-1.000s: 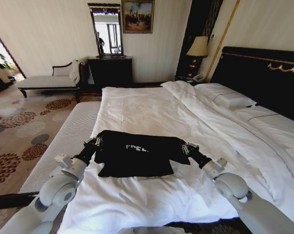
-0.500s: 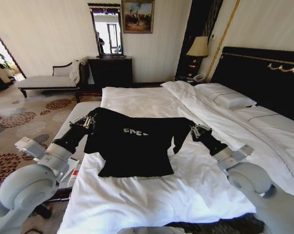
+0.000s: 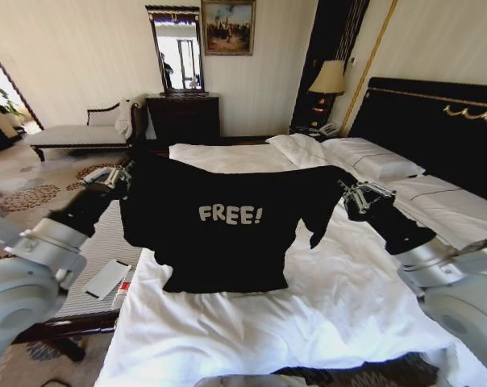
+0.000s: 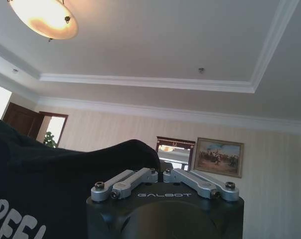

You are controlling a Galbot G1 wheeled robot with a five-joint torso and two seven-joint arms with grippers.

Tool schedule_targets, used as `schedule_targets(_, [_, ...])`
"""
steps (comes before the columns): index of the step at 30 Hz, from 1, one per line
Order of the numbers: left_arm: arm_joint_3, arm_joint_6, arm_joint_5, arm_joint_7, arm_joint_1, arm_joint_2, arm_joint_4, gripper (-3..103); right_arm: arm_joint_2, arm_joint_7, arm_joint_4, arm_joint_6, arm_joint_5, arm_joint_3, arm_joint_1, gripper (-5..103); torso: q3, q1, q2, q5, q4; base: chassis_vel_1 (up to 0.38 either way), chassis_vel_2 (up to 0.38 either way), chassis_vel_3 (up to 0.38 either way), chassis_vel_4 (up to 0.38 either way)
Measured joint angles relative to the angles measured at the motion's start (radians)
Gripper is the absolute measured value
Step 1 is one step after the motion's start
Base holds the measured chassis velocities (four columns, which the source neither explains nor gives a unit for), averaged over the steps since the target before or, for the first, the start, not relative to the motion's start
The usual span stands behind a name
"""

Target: Fold the clothes on the bed.

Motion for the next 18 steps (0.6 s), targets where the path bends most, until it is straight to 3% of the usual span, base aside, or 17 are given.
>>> schedule_targets(6, [-0.103,-0.012,-0.049,0.041,0.001,0.020,0.000,0,0.049,-0.001,-0.001,-0.003,0.085,0.162,-0.084,0,0.000,0.000,0.000,0.0002,-0.0001,0.000,0.000,0.000,0.000])
schedule_targets(8, [-0.110,-0.014,-0.055,0.046,0.002,0.020,0.000,0,0.052,-0.005,-0.001,-0.001,0.089,0.169,-0.088,0,0.000,0.000,0.000,0.0002,-0.0001,0.000,0.000,0.000,0.000])
schedule_targets(10, [-0.140,-0.030,-0.091,0.077,0.002,0.026,0.001,0,0.078,-0.041,-0.001,0.017,0.101,0.217,-0.119,0,0.000,0.000,0.000,-0.0001,-0.0002,0.000,0.000,0.000,0.000])
schedule_targets(14, [-0.143,-0.090,-0.095,0.102,0.002,0.045,0.001,0,0.085,-0.051,-0.004,0.022,0.122,0.231,-0.118,0,0.000,0.000,0.000,0.0001,-0.0003,0.000,0.000,0.000,0.000])
schedule_targets(18, [-0.135,-0.078,-0.067,0.081,0.003,0.040,0.002,0,0.081,-0.052,-0.005,0.021,0.119,0.213,-0.091,0,0.000,0.000,0.000,0.0001,0.0001,0.000,0.000,0.000,0.000])
